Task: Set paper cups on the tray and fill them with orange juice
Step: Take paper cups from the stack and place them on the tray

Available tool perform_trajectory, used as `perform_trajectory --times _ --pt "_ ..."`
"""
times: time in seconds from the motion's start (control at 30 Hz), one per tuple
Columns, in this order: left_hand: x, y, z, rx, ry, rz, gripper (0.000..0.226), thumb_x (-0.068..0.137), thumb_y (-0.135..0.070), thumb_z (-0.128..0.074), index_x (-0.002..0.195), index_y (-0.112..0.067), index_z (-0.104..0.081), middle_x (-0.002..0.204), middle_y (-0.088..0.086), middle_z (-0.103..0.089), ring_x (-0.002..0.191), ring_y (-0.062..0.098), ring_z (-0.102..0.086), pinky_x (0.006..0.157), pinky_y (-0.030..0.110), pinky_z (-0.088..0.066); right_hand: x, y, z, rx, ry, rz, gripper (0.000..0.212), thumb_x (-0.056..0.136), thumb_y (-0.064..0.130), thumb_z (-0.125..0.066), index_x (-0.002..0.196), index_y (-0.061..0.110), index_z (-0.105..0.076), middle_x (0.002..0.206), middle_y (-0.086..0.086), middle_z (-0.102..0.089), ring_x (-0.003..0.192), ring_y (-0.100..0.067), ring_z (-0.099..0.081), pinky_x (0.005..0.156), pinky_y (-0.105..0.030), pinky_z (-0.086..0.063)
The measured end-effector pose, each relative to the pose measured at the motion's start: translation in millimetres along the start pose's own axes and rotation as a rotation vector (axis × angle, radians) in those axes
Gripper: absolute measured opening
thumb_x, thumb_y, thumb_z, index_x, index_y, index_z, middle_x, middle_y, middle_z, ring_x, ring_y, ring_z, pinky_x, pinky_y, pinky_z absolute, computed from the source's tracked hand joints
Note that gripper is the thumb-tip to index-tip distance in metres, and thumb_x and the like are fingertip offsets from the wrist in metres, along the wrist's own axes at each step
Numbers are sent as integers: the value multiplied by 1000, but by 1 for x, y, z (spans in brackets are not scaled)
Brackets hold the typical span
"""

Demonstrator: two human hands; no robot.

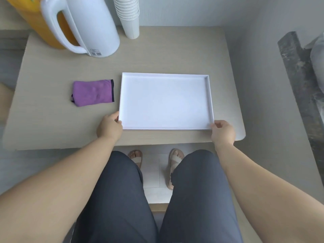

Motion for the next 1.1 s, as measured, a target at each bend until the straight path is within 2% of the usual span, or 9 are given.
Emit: perform_trajectory --times 0.3,0.4,0.53,0.57,0.63,0.7,0.83,0.97,1.1 --pt "1 4 -5 55 9 -34 38 97 -12 -43 130 -20 -58 119 12 -53 90 27 -53 75 31 -43 2 10 -3 -64 28 9 31 97 21 -48 126 13 -58 118 -3 -64 106 -26 -58 82 -31 -44" --pt "-3 4 -5 106 59 -2 43 100 -18 -38 142 -19 -45 139 11 -44 114 31 -51 92 37 -43 4 12 -6 -68 65 -11 31 98 23 -45 124 14 -57 109 -2 -62 97 -24 -56 76 -29 -40" --pt "5 -10 21 234 13 -26 47 101 -19 -33 148 -16 -35 149 12 -35 128 34 -42 98 43 -41 17 13 -1 68 59 -122 16 93 32 -43 82 24 -51 78 1 -50 67 -19 -46 56 -28 -32" --pt "10 -17 32 276 -34 -53 47 100 -19 -35 147 -17 -37 147 13 -38 127 35 -42 96 43 -42 19 16 2 100 41 -139 17 91 34 -44 84 23 -54 82 0 -53 69 -20 -49 56 -28 -33" --pt "32 -38 56 346 -95 -106 45 99 -22 -40 144 -18 -41 141 13 -42 126 36 -38 98 42 -39 28 34 4 141 -13 -103 34 91 37 -46 118 19 -57 113 -2 -57 96 -25 -57 73 -31 -44" --pt "59 -58 67 395 -84 -139 45 99 -25 -42 143 -20 -43 141 11 -40 129 34 -33 104 39 -34 32 66 -3 111 -31 1 43 93 35 -48 131 17 -50 129 -1 -52 113 -25 -53 90 -35 -45" --pt "110 -93 69 389 -26 -125 47 99 -28 -38 146 -28 -36 148 7 -31 133 31 -28 107 37 -32 30 148 -51 89 62 267 39 93 32 -53 130 18 -51 135 2 -46 123 -18 -46 101 -37 -43" --pt "143 -103 58 447 38 -103 51 99 -30 -37 149 -33 -26 154 5 -20 138 29 -22 109 39 -31 25 218 -113 94 224 430 41 93 27 -56 132 17 -48 135 1 -44 118 -12 -47 93 -24 -38" --pt "162 -85 47 497 79 -21 51 100 -34 -33 150 -37 -20 154 6 -16 137 29 -21 108 40 -33 32 274 -163 149 347 485 52 89 29 -62 136 15 -43 137 0 -42 124 -14 -44 105 -31 -38"
Point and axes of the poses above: each hand's wrist, its own x-axis towards the middle knuckle, its own z-axis out of the back of the hand, y = z × x, the point moved 8 cm from there along x, towards the middle knuckle
